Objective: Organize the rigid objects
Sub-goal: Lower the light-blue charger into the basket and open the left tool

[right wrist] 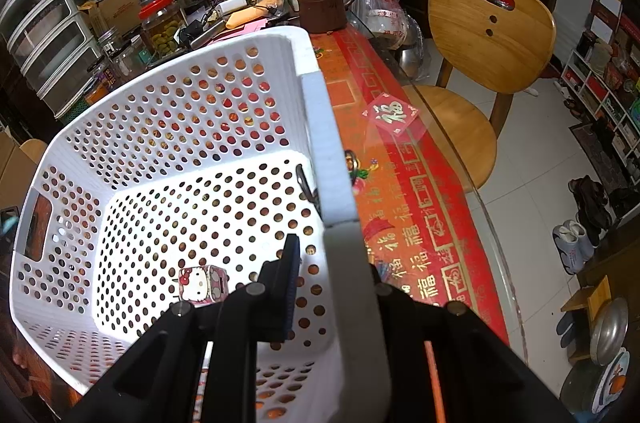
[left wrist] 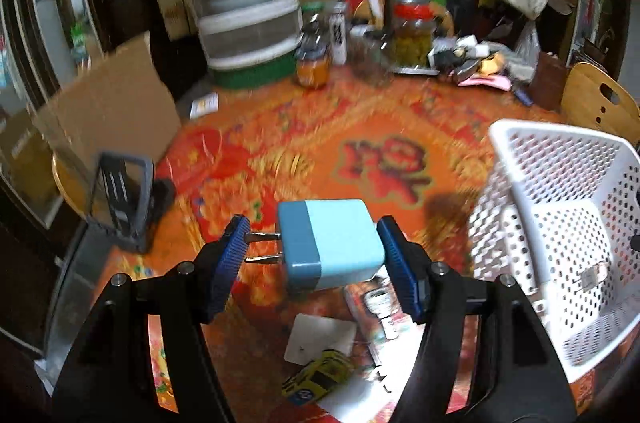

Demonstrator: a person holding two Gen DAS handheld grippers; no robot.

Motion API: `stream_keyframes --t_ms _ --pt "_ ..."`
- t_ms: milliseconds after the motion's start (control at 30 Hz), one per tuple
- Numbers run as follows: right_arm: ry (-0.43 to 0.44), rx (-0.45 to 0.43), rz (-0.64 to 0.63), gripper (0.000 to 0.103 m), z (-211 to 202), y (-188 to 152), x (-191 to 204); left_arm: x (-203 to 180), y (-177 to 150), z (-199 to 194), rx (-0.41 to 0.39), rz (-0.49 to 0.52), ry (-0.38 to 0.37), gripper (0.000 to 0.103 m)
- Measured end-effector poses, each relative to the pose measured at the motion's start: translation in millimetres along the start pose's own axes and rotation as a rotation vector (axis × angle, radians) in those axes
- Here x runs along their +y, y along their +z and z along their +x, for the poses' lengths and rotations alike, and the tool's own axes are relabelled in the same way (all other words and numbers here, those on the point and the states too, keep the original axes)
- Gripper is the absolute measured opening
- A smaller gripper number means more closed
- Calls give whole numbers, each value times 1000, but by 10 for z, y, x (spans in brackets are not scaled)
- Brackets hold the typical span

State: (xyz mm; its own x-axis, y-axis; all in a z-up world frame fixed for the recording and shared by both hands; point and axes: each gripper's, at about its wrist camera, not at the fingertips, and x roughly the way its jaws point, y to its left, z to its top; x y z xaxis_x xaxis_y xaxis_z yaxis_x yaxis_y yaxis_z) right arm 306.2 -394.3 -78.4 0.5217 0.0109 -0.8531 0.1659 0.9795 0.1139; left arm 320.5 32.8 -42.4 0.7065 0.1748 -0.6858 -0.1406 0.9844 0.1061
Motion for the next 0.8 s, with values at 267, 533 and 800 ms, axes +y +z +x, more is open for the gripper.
stream_keyframes --t_ms 267,533,800 --pt "1 0 1 17 1 -2 -1 -676 236 -490 -80 116 -23 64" --pt "5 2 1 17 4 -20 22 -1365 250 -632 -96 221 -39 64" --pt "5 3 -1 17 8 -23 33 -1800 181 -398 -26 283 -87 64"
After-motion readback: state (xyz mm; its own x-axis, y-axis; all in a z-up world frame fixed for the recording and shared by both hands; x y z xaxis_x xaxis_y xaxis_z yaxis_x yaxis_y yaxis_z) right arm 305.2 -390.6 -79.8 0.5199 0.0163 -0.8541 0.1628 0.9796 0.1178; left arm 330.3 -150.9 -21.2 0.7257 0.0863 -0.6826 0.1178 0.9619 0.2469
